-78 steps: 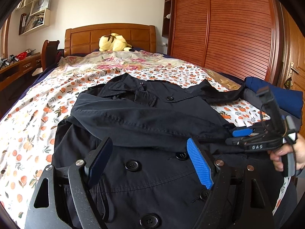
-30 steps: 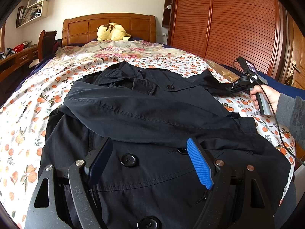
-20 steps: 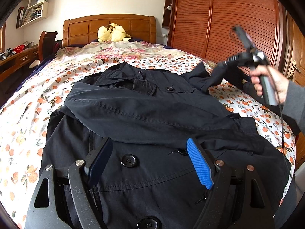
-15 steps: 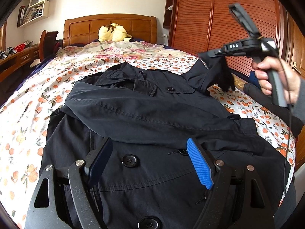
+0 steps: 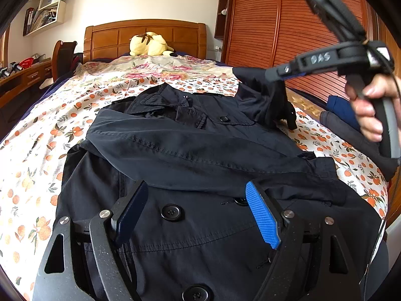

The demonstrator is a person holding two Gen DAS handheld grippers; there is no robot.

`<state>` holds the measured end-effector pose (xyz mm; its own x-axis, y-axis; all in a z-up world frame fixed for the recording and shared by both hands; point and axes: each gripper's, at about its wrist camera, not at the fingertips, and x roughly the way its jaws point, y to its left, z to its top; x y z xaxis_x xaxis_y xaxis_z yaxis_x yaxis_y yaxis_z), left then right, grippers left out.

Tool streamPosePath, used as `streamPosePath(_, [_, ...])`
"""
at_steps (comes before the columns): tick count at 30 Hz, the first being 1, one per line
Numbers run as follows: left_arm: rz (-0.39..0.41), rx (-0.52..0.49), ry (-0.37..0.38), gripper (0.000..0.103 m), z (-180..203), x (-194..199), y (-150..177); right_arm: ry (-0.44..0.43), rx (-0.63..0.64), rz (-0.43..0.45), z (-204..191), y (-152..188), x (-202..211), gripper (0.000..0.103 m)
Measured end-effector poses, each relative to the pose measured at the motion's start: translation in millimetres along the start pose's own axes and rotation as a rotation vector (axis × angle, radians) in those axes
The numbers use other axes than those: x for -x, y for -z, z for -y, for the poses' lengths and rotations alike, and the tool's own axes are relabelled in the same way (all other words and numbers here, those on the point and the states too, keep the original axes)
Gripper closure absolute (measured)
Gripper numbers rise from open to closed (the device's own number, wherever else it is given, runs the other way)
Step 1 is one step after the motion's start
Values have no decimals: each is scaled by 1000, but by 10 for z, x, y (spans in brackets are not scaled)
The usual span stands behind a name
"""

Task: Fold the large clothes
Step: 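Fold the held sleeve over the coat body and open the right gripper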

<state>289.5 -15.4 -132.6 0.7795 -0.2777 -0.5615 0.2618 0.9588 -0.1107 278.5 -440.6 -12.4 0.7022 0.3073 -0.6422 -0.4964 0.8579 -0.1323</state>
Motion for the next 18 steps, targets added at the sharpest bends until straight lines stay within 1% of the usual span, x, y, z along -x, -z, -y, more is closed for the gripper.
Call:
streamPosePath(2, [0, -3, -2, 22, 7, -2, 4, 15, 11, 28, -95, 26, 168, 63])
streamPosePath(5, [1, -4, -3, 22, 9, 7, 3, 34, 20, 65, -116, 78, 293, 59])
streamPosePath(8, [-1, -2, -3, 22, -1, 5, 7, 51, 10, 72, -128, 214, 354, 55])
streamPosePath(12, [0, 0, -3, 22, -9, 8, 1, 87, -26, 31, -13, 319, 170, 53])
streamPosePath(18, [-3, -2, -3, 22, -13, 5, 1, 181, -90, -45, 366, 429, -210, 51])
